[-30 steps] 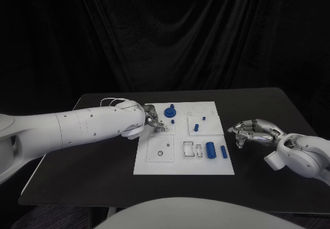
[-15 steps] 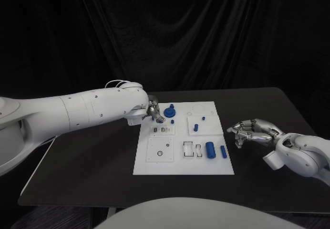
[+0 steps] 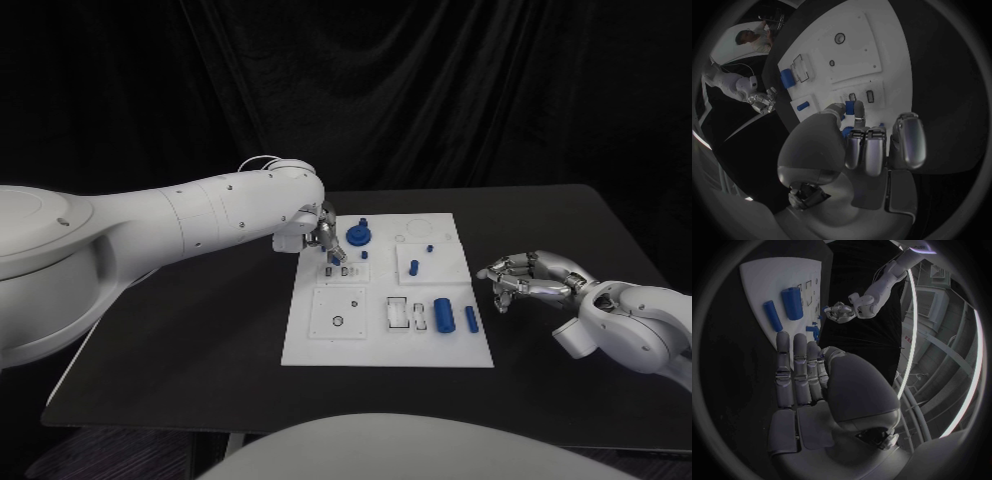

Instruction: Assemble the parts on the task board

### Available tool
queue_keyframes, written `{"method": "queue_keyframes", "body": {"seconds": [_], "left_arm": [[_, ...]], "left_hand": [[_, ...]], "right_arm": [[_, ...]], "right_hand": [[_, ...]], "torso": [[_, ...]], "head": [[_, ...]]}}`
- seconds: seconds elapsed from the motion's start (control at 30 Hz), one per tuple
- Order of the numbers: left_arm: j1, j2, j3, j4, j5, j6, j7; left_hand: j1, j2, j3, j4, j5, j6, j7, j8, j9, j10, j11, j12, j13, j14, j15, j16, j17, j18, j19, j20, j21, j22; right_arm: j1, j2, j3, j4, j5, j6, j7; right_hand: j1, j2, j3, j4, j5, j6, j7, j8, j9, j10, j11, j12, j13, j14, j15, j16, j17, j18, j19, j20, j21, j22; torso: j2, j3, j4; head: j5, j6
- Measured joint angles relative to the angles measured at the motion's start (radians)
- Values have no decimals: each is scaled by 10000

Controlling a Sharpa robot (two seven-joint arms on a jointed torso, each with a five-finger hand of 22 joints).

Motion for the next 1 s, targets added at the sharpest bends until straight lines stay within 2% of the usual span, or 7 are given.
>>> {"method": "queue_keyframes", "body": {"seconds": [0.2, 0.33, 0.67, 1.0], "left_arm": [[-18, 407, -2, -568, 54, 281, -54], [-131, 556, -1, -776, 75, 377, -83], [-392, 814, -6, -1078, 99, 376, -103], [-443, 893, 9, -1182, 117, 219, -96]], "left_hand": [[64, 64, 0, 0, -111, -3, 3, -1, -1, 0, 0, 0, 0, 0, 0, 0, 0, -1, -38, 37, -63, 0], [104, 104, 28, 27, -164, -3, 10, -4, -3, 0, 0, 0, 0, 0, 0, 0, 0, -1, -38, 37, -64, 0], [158, 78, 97, 12, -284, -24, 57, -57, -28, 0, 1, 0, 0, 0, 0, 0, 0, -1, -38, 37, -119, 0], [222, 142, 127, -16, -285, -88, 68, -117, -22, 0, 1, 0, 0, 0, 0, 0, 0, -1, -110, 35, -196, 0]], "right_arm": [[0, 32, 0, -3, 0, 13, -24], [0, 34, 0, -3, 0, 21, -39], [0, 28, 0, 6, -1, 33, -63], [0, 22, 0, 19, -1, 39, -75]], "right_hand": [[0, 0, 0, 0, 0, 0, 0, 0, 0, 0, 0, 0, 0, 0, 0, 0, 0, 1, 0, 0, 0, 0], [0, 0, 0, 0, 0, 0, 0, 0, 1, 0, 0, 0, 0, 0, 0, 0, 0, 1, 0, 0, 0, 0], [0, 0, 0, 0, 0, 0, 0, 0, 1, 0, 0, 0, -9, 0, 0, 0, 1, 0, 0, 0, 0, 0], [0, 0, 0, 0, 0, 0, 0, 0, 1, 0, 0, 0, -8, 0, 0, 0, 2, 0, 0, 0, 0, 0]], "torso": [[9, 0, 0], [8, -1, 4], [5, -2, 6], [-1, -2, 6]], "head": [[30, 0], [39, 0], [40, 0], [52, 0]]}}
